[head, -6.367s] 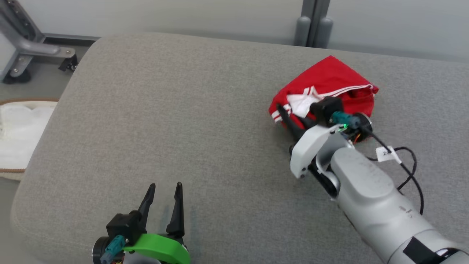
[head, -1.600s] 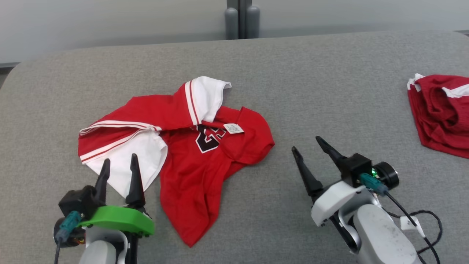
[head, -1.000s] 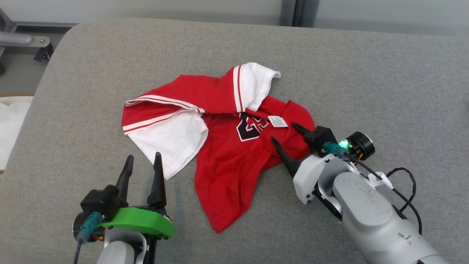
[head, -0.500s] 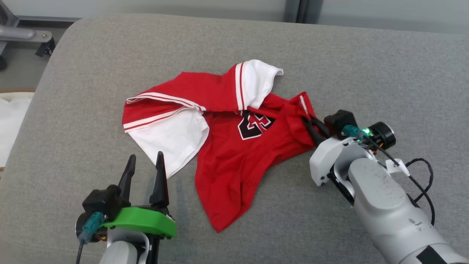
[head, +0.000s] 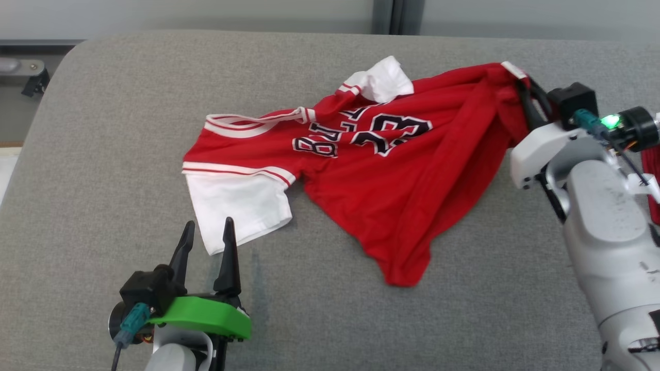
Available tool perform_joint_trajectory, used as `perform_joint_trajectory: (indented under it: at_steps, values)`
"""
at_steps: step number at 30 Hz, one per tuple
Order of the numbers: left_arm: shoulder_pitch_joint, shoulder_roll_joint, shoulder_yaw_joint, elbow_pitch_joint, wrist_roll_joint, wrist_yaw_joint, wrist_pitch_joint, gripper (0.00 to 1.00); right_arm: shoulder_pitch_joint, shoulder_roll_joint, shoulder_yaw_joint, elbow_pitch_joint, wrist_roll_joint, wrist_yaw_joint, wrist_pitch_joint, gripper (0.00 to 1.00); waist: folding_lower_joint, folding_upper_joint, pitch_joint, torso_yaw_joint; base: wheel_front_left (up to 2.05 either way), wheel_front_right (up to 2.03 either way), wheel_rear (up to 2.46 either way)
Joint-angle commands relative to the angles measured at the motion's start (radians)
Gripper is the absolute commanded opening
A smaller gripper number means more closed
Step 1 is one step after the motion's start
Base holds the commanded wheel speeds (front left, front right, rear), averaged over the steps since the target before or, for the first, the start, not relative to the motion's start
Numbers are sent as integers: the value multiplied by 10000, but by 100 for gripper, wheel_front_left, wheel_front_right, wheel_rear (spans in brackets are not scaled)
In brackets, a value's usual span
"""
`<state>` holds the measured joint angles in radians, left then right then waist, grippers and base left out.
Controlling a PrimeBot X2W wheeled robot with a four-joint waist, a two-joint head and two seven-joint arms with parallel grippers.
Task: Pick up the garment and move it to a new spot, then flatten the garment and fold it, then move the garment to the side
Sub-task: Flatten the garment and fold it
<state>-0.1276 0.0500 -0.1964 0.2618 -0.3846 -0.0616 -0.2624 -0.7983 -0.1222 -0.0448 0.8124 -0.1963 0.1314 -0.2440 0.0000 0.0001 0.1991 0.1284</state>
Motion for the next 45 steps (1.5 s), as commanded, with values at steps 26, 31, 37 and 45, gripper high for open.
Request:
perform_joint_trajectory:
  at_steps: [26,31,37,45]
  values:
    - [-837,17,-730,-43,20,24,-31,100,-2699,-1452,-908,950,-1220,-16,-215,100,0,-1,1113,216,0,0,0]
    - [-637,19,-476,45,199,-15,-30,100,-1477,-721,-879,90,-680,-16,-221,100,0,-1,744,-328,0,0,0]
    - [-424,19,-237,125,409,-94,-31,100,464,107,-507,-603,-56,-16,-222,100,0,-1,421,-821,0,0,0]
    - [-270,20,-93,220,465,-159,-31,100,2835,659,-376,-1106,-52,-16,-222,100,0,-1,178,-1173,0,0,0]
